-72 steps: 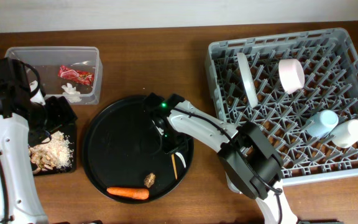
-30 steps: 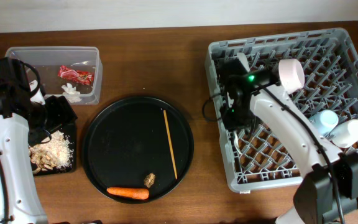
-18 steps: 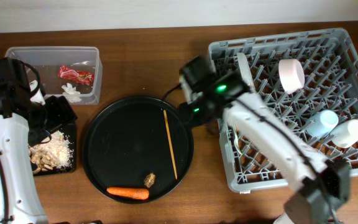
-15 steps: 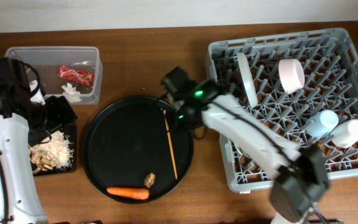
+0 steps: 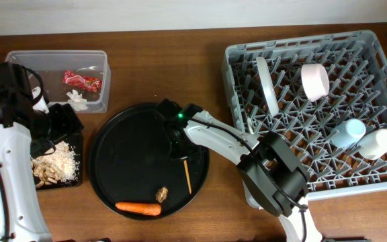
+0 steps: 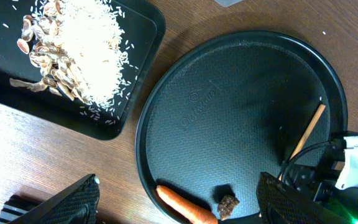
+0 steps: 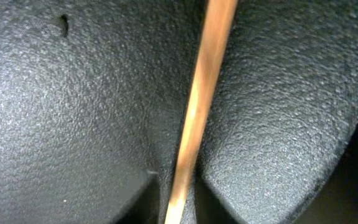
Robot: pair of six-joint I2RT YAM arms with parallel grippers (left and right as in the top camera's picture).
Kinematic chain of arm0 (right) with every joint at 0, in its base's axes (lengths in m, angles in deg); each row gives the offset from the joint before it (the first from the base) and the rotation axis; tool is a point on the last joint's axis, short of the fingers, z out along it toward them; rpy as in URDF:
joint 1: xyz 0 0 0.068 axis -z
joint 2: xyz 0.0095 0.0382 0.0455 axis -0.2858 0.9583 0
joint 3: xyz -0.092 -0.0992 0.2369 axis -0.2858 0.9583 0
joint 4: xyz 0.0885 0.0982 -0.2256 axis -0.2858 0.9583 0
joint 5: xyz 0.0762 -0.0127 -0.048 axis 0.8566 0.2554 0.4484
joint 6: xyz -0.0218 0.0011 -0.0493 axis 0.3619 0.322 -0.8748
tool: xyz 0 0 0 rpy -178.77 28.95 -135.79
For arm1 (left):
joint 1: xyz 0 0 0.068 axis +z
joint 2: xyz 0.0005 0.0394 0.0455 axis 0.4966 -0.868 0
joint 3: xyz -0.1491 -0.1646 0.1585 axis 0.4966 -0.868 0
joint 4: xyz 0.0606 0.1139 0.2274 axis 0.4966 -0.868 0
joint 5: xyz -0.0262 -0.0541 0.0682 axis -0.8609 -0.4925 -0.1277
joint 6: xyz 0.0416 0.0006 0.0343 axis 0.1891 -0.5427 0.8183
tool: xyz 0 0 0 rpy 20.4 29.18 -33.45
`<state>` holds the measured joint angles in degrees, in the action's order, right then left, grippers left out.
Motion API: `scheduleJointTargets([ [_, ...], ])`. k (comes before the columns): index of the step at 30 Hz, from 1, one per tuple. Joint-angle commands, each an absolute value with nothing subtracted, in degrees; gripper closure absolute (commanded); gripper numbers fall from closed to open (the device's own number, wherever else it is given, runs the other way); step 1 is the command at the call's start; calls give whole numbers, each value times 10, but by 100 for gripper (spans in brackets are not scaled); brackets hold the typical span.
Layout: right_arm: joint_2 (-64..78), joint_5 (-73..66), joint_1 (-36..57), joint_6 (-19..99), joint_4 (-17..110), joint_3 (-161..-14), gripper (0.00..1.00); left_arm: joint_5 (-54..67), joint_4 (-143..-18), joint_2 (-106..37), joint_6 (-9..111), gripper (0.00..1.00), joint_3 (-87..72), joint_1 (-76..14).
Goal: Sort waste into correct bins and load items into the dishwasher rack
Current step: 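Lay the chopstick in the rack with the right gripper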
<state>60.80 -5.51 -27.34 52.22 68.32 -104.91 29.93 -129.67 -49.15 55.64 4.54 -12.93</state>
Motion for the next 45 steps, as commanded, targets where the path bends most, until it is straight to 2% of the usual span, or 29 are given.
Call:
scheduleJointTargets([
  [1,626,-65,-277,535,682,-1045,95,297,-1296,-486,564,20,43,-129],
  [9,601,-66,-264,532,733,-1095,96,297,-1297,-486,564,20,43,-129],
  [15,523,-129,-212,498,893,-1227,96,297,-1297,-486,566,20,43,-129],
  [22,467,-222,-112,482,1038,-1234,96,297,-1295,-486,568,20,43,-129],
  [29,467,-206,-33,422,1027,-1185,96,297,-1296,-486,568,20,43,-129],
  [40,467,-181,-26,357,938,-1080,96,297,-1297,-486,568,20,43,-129],
  [42,467,-181,-26,356,937,-1080,95,296,-1298,-486,568,20,43,-129],
  [43,467,-181,-26,356,938,-1080,82,296,-1299,-486,568,20,43,-129],
  [44,467,-181,-26,356,938,-1080,73,296,-1300,-486,568,20,43,-129],
  [45,467,-181,-26,356,938,-1080,72,296,-1300,-486,568,20,43,-129],
])
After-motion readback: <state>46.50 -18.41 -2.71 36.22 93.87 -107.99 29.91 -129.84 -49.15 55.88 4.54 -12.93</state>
